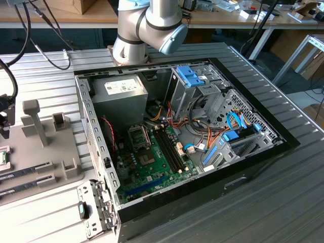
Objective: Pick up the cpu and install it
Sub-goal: 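Pick up the cpu and move it towards the insertion slot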
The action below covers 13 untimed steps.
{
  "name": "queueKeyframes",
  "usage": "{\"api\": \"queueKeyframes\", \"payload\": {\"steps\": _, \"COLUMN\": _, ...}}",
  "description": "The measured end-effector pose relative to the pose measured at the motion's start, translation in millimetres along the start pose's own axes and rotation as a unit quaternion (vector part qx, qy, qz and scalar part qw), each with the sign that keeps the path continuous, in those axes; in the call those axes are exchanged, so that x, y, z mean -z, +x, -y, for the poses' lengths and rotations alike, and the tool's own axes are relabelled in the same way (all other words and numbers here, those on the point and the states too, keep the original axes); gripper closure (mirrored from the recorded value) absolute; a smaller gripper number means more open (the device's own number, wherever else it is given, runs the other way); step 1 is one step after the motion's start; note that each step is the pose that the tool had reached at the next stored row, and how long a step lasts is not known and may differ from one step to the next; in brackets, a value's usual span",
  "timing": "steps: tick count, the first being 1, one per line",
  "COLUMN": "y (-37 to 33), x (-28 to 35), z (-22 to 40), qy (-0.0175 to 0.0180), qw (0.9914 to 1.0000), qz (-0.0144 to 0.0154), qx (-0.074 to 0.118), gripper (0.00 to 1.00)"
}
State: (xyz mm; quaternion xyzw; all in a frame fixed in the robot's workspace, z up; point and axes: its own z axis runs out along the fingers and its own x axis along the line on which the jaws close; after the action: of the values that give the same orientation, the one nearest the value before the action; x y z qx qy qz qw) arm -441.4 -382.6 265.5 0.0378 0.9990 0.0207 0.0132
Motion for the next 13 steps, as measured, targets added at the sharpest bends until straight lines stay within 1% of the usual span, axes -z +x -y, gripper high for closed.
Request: {"api": "queueKeyframes", "payload": {"steps": 13, "y": 3.1, "x": -6.1, "z": 0.3, "qy": 0.0000, "qw": 1.00000, "qz": 0.0000, "qx": 0.000, "gripper": 0.46}}
